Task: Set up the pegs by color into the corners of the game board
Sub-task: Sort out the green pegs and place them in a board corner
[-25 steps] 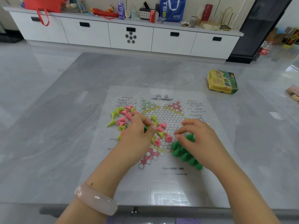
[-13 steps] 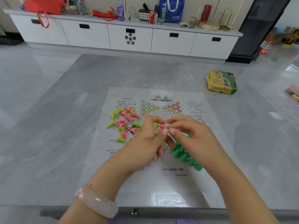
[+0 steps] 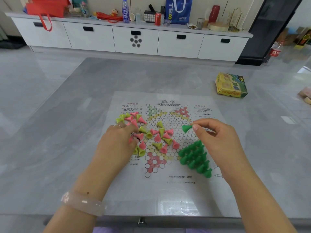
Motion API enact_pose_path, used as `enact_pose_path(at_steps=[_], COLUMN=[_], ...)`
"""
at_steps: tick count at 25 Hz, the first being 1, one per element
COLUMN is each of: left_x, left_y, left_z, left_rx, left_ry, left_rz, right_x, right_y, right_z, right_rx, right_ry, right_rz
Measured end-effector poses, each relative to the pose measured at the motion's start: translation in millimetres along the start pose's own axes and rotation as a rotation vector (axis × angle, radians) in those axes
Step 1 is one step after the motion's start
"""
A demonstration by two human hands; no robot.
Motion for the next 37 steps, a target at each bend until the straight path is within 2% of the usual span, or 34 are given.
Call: enact_pose_path(at_steps=[4, 8, 19, 24, 26, 27, 29, 31, 32, 34, 37], left_x=[-10.4, -13.0, -7.3, -3.4, -6.3, -5.6, 1.1, 0.8, -2.5, -7.0, -12.3], left_y=[12.5, 15.8, 7.0, -3.3, -11.5, -13.3, -5.6, 9.3, 14.1, 17.7, 14.4], left_z=[-4.2, -10.7, -11.3, -8.7, -5.4, -4.3, -6.3, -7.7, -6.8, -5.2, -5.5], left_rx=[0.023, 0.008, -0.105, -0.148, -0.196, -0.205, -0.129, 0.017, 0.084, 0.172, 0.208], left_ry=[0.058, 0.014, 0.003, -0.002, 0.008, -0.006, -0.103, -0.197, -0.219, -0.225, -0.117], left_rz=[-0.07, -0.12, 0.09, 0.087, 0.192, 0.324, 0.763, 1.241, 1.402, 1.462, 1.138], right_x=[1.9, 0.5, -1.3, -1.7, -1.7, -1.7, -2.2, -2.7, -2.7, -2.8, -2.9], right_y=[4.8, 4.2, 3.2, 4.4, 4.3, 4.3, 4.6, 4.7, 5.0, 5.3, 5.1], right_z=[-0.1, 0.0, -0.8, -0.9, -1.1, -1.0, -1.5, -1.7, -1.8, -2.1, -2.1], right_rx=[0.021, 0.024, 0.035, 0.042, 0.043, 0.043, 0.043, 0.044, 0.044, 0.045, 0.043], right_ry=[0.003, 0.018, 0.03, 0.037, 0.038, 0.04, 0.041, 0.04, 0.039, 0.041, 0.045], right_rz=[0.004, 0.018, 0.033, 0.037, 0.041, 0.045, 0.053, 0.061, 0.065, 0.069, 0.066])
Point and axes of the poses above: each hand's wrist, its own z-axis away from the middle knuckle, its own y-axis out of the palm, x = y × z, the point moved 7 cm from there along -z, towards the middle knuckle, and after that the axes turned 14 degrees about x, right-handed, at the moved point
